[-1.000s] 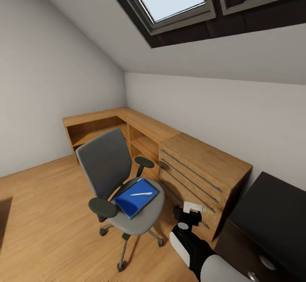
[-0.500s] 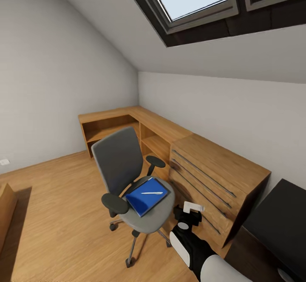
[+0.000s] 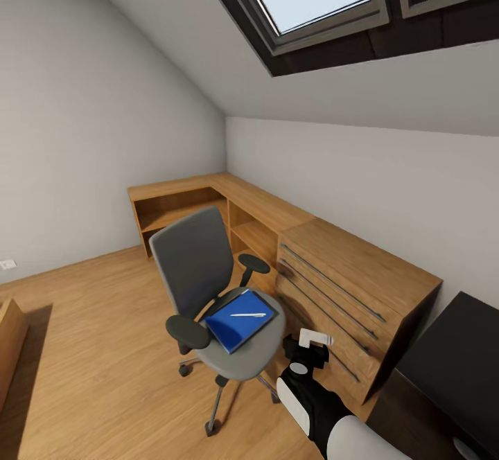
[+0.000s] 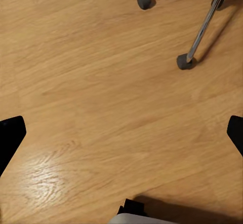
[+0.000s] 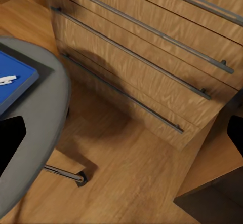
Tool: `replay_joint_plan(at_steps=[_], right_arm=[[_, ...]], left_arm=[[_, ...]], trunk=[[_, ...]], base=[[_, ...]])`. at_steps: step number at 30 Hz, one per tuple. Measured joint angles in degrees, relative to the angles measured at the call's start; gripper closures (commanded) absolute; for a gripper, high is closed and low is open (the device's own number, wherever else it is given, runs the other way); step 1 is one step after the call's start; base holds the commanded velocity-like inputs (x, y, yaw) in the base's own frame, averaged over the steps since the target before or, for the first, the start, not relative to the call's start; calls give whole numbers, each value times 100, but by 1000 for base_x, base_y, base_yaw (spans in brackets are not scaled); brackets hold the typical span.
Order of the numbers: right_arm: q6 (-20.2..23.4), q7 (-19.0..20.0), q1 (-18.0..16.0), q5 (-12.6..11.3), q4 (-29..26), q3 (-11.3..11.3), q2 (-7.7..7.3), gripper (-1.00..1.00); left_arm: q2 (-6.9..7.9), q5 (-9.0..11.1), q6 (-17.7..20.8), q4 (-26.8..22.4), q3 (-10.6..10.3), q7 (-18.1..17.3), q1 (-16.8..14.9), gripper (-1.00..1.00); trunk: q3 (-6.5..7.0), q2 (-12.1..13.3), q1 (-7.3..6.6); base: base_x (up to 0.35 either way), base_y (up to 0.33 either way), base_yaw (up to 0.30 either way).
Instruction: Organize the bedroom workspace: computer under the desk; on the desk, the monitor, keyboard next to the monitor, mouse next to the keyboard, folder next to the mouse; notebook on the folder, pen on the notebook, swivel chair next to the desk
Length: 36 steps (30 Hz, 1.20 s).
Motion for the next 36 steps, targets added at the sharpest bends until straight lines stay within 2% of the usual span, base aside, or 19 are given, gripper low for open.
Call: replay_joint_plan(at_steps=[7,13,15,27,36], right_arm=[[1,9,1,0,-4,51,0,-100],[0,5,1,0,-7,268,0,-100],[0,2,1,-10,-8,409,0,-100],[0,4,1,4,-8,456,0,-100],[0,2,1,0,-8,455,0,-100]], left_arm=[[-3,1,-7,-5,2,0,-1,-100],[-7,-1,-7,-7,3,0,-1,-100],[-7,0,-8,-5,2,0,0,-100],[-2,-7,-16,-5,3,0,3,-100],[8,1,-16,-1,15,33,1,-100]], trunk=[[0,0,0],[0,0,0],[0,0,0],[0,0,-2],[0,0,-2]], base=[[0,179,0],[0,308,0],[0,217,0],[90,250,0],[98,20,0]])
